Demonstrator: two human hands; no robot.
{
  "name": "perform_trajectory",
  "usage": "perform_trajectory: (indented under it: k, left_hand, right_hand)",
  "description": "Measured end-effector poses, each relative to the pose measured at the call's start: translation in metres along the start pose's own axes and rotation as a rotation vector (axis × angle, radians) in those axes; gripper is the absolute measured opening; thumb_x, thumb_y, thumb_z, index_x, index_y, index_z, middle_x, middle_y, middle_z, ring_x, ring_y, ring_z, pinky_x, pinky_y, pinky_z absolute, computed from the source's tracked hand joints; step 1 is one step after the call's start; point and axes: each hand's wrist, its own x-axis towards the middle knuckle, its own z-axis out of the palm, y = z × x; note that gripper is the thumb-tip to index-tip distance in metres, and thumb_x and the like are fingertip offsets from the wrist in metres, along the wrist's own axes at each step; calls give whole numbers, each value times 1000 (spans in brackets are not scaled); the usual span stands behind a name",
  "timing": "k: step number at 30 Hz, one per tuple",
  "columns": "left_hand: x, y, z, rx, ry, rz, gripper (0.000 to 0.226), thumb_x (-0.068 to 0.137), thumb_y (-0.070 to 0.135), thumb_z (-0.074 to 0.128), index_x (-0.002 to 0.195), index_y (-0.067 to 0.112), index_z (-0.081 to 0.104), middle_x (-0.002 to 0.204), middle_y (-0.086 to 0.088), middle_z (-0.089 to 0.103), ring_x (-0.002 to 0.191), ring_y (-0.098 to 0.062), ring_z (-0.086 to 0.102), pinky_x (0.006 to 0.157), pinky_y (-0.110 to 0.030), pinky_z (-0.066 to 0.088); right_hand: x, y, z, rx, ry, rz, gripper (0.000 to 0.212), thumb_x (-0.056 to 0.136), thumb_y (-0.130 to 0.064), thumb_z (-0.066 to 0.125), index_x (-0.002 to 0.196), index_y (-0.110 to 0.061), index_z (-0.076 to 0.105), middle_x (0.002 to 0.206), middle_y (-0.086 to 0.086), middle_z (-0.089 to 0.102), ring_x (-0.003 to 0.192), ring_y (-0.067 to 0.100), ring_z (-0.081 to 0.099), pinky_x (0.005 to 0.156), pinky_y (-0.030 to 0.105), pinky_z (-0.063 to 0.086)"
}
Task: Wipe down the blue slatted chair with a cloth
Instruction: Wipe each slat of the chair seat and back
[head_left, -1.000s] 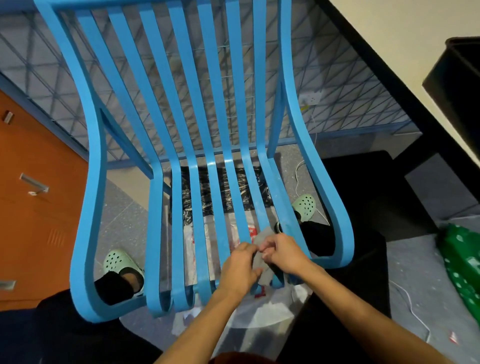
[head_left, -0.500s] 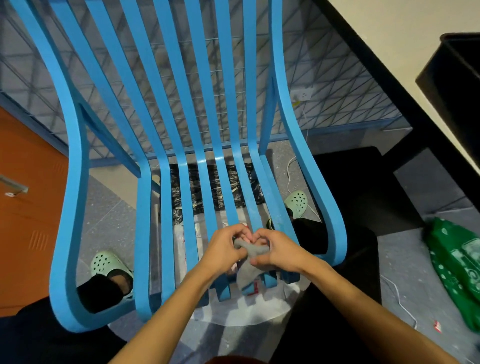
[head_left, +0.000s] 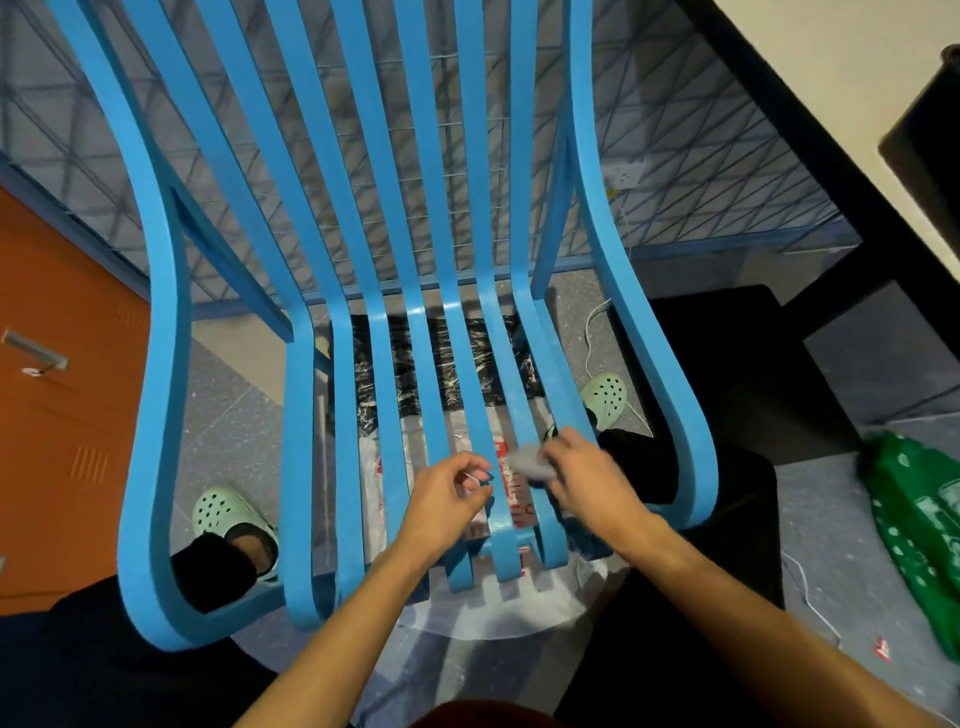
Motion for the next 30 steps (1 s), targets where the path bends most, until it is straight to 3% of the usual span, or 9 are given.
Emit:
perform_trajectory:
  k: [2, 6, 8, 13, 17, 21, 26, 30]
  left_hand:
    - [-1, -8, 1, 51, -3, 5, 17, 86, 10, 67, 98, 23, 68, 93, 9, 67, 86, -1, 61, 80, -15, 49]
    - [2, -19, 3, 183, 24, 36, 19, 90, 13, 62, 104, 25, 67, 106, 14, 64, 97, 1, 57, 90, -15, 43]
    - [3, -20, 5, 246, 24, 51, 23, 91, 12, 59, 109, 25, 66, 111, 14, 61, 103, -2, 53, 93, -15, 38]
    - [15, -23, 6, 360, -16, 151, 38, 90, 11, 57, 127, 23, 59, 131, 7, 57, 123, -12, 49, 110, -31, 35]
    - [21, -23, 1, 541, -142, 121, 58, 94, 28, 54, 149, 22, 34, 159, 2, 23, 145, -18, 22, 119, -38, 18]
    - [24, -30, 4, 677, -242, 77, 63, 100, 44, 38, 154, 26, 12, 162, 6, -7, 149, -14, -6, 121, -47, 3]
    - [20, -38, 11, 760, -220, 100, 62, 102, 47, 27, 154, 27, 1, 159, 6, -19, 146, -13, -18, 119, -46, -6]
    - [20, -39, 10, 807, -256, 98, 63, 102, 49, 22, 154, 27, -5, 157, 5, -24, 145, -14, -22, 120, -46, -5]
  right_hand:
    - [-17, -9, 25, -12, -137, -13, 26, 92, -8, 55, 117, -14, 55, 116, 3, 48, 99, 20, 58, 89, 34, 51]
    - [-37, -12, 44, 26, -233, -17, 29, 96, -9, 48, 124, -15, 50, 122, 5, 44, 110, 25, 55, 96, 38, 45]
    - [-36, -10, 44, 44, -226, -44, 29, 98, -11, 46, 126, -16, 51, 122, 6, 45, 111, 25, 52, 99, 38, 43]
    - [17, 6, 40, 133, -99, -28, 23, 96, -8, 47, 115, -13, 59, 108, 6, 47, 97, 25, 52, 87, 35, 44]
    - [60, 14, 33, 154, 7, 57, 26, 90, -3, 54, 114, -8, 63, 109, 11, 52, 95, 27, 56, 90, 40, 47]
    - [35, 7, 37, 149, -36, 16, 23, 92, -1, 52, 112, -7, 62, 110, 12, 52, 96, 29, 58, 90, 40, 47]
    - [-34, 9, 61, 58, -233, -38, 26, 94, -3, 48, 119, -10, 53, 120, 11, 43, 104, 32, 54, 93, 43, 45]
    - [-16, 9, 57, 41, -205, -17, 32, 91, 0, 50, 119, -14, 54, 116, 6, 45, 103, 27, 56, 95, 42, 47]
